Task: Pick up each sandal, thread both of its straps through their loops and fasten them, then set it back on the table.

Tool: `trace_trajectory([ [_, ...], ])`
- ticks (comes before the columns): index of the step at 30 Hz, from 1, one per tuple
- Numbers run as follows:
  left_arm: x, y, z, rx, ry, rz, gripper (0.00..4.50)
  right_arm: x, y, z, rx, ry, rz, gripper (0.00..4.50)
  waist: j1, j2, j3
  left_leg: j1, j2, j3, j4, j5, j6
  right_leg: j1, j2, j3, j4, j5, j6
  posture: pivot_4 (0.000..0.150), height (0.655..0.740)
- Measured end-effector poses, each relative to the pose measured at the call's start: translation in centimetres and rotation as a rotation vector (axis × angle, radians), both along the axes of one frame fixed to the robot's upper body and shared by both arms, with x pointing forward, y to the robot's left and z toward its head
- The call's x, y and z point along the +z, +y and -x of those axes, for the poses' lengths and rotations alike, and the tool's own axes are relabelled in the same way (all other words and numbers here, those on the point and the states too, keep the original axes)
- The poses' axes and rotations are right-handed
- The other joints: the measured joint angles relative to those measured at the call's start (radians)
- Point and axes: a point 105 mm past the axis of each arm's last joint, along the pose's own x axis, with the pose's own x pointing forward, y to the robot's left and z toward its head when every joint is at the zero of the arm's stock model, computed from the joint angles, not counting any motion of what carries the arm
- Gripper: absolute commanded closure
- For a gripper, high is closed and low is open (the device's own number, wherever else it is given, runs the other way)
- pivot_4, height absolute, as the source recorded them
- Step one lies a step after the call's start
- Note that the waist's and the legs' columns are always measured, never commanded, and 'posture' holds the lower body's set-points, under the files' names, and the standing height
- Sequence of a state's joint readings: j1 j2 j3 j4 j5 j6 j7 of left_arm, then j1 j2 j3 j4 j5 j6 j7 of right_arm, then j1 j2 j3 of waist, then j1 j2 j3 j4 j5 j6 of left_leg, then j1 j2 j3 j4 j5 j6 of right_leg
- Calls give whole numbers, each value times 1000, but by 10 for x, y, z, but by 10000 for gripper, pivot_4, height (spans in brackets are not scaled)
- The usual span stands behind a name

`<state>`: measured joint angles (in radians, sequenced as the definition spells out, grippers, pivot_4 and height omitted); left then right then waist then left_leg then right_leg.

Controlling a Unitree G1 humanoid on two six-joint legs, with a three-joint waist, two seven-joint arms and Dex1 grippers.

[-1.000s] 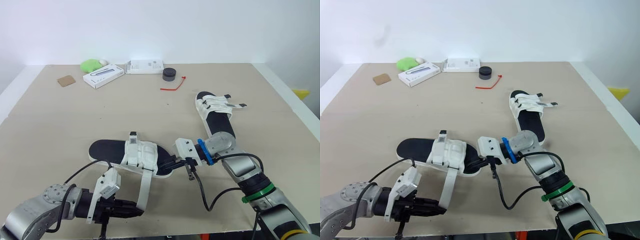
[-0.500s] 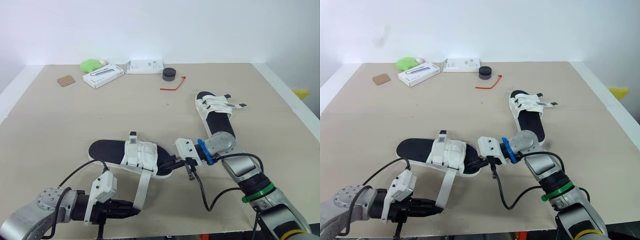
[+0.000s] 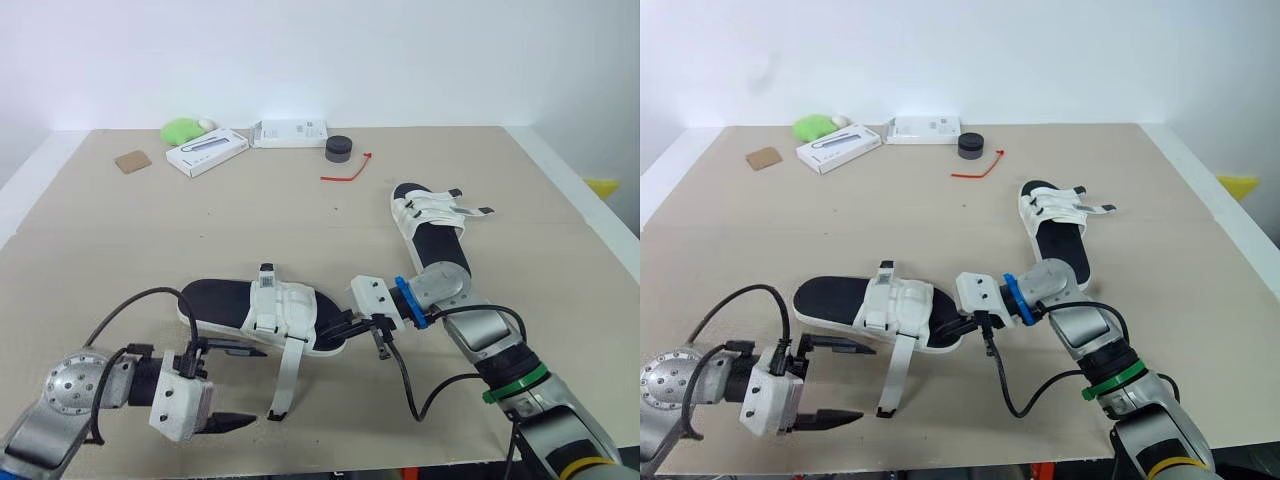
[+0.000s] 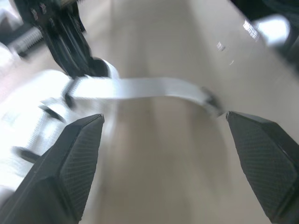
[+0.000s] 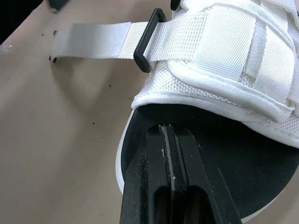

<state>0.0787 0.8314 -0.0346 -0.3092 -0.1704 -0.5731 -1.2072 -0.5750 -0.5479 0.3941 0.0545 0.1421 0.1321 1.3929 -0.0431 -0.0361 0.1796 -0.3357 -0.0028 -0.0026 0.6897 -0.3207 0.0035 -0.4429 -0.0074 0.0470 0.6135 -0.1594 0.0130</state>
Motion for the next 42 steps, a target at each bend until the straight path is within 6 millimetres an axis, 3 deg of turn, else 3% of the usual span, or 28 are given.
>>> trace_trajectory([
  [4, 14, -11, -7, -160, -362, -8, 792, 0, 0, 0, 0, 0, 0, 45000, 0, 0, 0, 0, 1, 1, 0, 0, 0, 0, -2, 0, -1, 5, -6, 1500, 7400],
  [7, 13, -17, -10, -233, -471, -7, 792, 0, 0, 0, 0, 0, 1, 45000, 0, 0, 0, 0, 0, 2, 0, 0, 0, 0, -2, 0, 0, 5, -5, 1500, 7400],
  [12, -1, -26, -7, -325, -479, -11, 792, 0, 0, 0, -1, 0, 0, 45000, -1, 0, 0, 0, 0, 3, 0, 0, 1, 0, -2, 0, -1, 5, -4, 1500, 7400],
  [18, -2, -31, -2, -397, -493, 9, 792, 0, 0, 0, -2, -1, 0, 45000, 0, 0, 0, 1, 1, 2, 0, 0, 1, 0, -1, 0, 0, 4, -4, 1500, 7400],
  [22, -9, -30, 5, -430, -462, 3, 16764, 0, 0, 0, -2, -2, 1, 45000, -1, 0, 0, 1, 1, 3, 0, 0, 1, 0, -2, 0, 0, 4, -3, 1500, 7400],
  [23, -13, -29, 8, -438, -450, -13, 18992, 0, 0, 0, -3, -1, 2, 45000, -1, 0, 0, 1, 1, 3, 0, 0, 1, 0, -2, 0, 0, 4, -3, 1500, 7400],
  [28, -16, -28, 7, -426, -428, -17, 42220, 0, -1, 0, -5, -2, 3, 45000, 0, 0, 0, 1, 1, 3, 0, 0, 1, 0, -2, 0, 0, 4, -2, 1500, 7400],
  [29, -17, -28, 6, -415, -420, -22, 44319, 0, -1, 0, -4, -2, 3, 45000, 0, 0, 0, 1, 1, 3, 0, 0, 1, 0, -2, 0, 0, 4, -2, 1500, 7400],
  [42, 4, -37, -17, -265, -343, 32, 44319, 0, -1, 0, -3, -4, 5, 45000, 0, 0, 0, 1, 1, 2, 0, 0, 1, 0, -2, 0, 0, 2, 0, 1500, 7400],
])
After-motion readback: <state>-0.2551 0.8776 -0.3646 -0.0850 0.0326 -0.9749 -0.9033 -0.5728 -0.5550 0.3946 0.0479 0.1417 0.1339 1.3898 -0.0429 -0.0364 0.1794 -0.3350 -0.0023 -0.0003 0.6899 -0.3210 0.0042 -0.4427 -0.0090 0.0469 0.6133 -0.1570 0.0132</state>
